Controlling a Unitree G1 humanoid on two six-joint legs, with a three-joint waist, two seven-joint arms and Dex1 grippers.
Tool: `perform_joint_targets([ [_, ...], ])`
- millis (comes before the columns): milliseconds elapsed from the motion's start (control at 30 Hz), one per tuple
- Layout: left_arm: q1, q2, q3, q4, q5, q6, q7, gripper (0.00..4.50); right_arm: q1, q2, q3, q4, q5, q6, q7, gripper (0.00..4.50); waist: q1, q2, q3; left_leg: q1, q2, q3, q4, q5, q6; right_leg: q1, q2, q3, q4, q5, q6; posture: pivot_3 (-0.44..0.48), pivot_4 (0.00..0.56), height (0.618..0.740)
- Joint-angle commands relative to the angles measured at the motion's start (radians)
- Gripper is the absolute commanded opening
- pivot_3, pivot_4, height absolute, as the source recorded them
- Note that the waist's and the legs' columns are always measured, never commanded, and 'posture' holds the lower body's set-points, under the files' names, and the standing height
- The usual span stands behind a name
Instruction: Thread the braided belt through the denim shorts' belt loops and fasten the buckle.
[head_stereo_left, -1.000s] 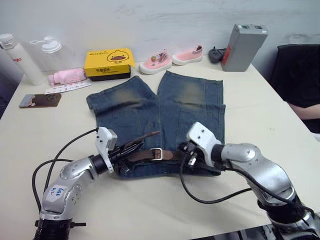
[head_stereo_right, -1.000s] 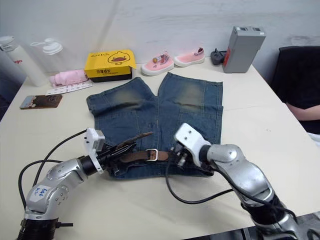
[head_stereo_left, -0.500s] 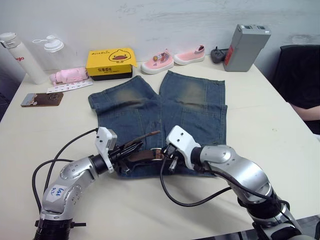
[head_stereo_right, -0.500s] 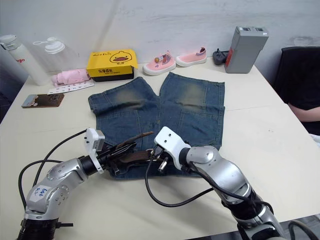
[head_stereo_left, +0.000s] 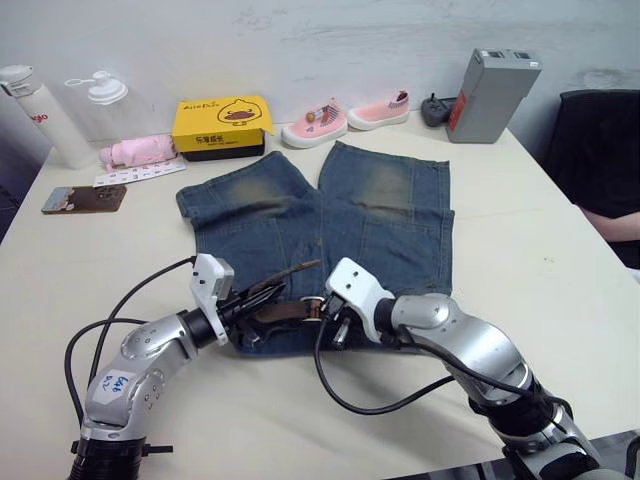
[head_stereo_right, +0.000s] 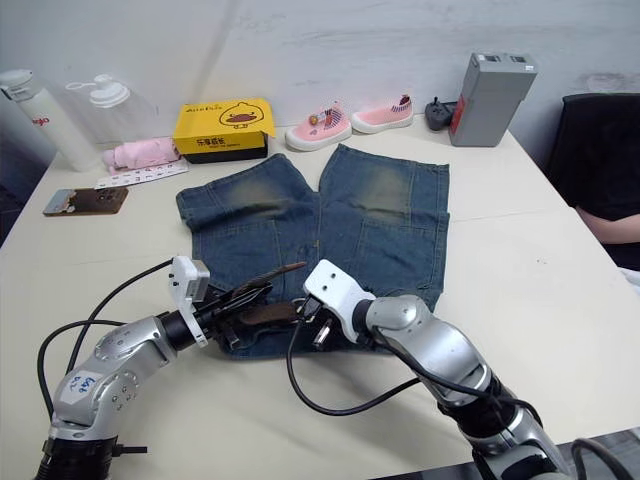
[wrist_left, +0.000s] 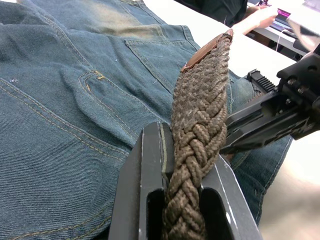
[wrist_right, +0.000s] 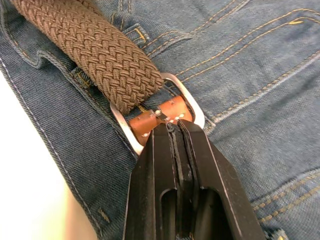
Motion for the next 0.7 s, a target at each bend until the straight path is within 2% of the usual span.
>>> perform_joint_targets([
  [33,-0.003,-0.003,0.008,-0.03,-0.007,-0.013,0.005,0.0,-0.045,0.028,0.017,0.023,-0.016,-0.044,-0.005,0.05,0.0,0.0,0.0,0.0,0.0,0.0,0.0,0.0,0.0,0.0,0.0,0.0,0.0,0.0,0.0,0.0,0.15,0.706],
  [333,-0.006,-0.003,0.01,-0.021,-0.003,-0.018,0.005,0.0,-0.095,0.033,0.094,0.043,-0.027,-0.061,0.033,0.05,0.001,0.0,0.0,0.0,0.0,0.0,0.0,0.0,0.0,0.0,0.0,0.0,0.0,0.0,0.0,0.0,0.15,0.706],
  [433,-0.009,0.002,0.017,-0.015,-0.005,-0.018,0.002,0.0,-0.098,0.022,0.072,0.03,-0.019,-0.054,0.041,0.05,0.001,0.0,0.0,0.0,0.0,0.0,0.0,0.0,0.0,0.0,0.0,0.0,0.0,0.0,0.0,0.0,0.15,0.706],
  [567,-0.006,0.006,0.027,-0.01,-0.003,-0.021,0.002,0.0,-0.086,-0.025,-0.041,-0.005,0.013,-0.039,0.062,0.05,0.002,0.0,0.0,0.0,0.0,0.0,0.0,0.0,0.0,0.0,0.0,0.0,0.0,0.0,0.0,0.0,0.15,0.706],
  [700,-0.001,0.005,0.027,-0.013,-0.003,-0.021,0.002,0.0,-0.073,-0.049,-0.054,-0.001,0.007,-0.045,0.06,0.05,0.001,0.0,0.0,0.0,0.0,0.0,0.0,0.0,0.0,0.0,0.0,0.0,0.0,0.0,0.0,0.0,0.15,0.706],
])
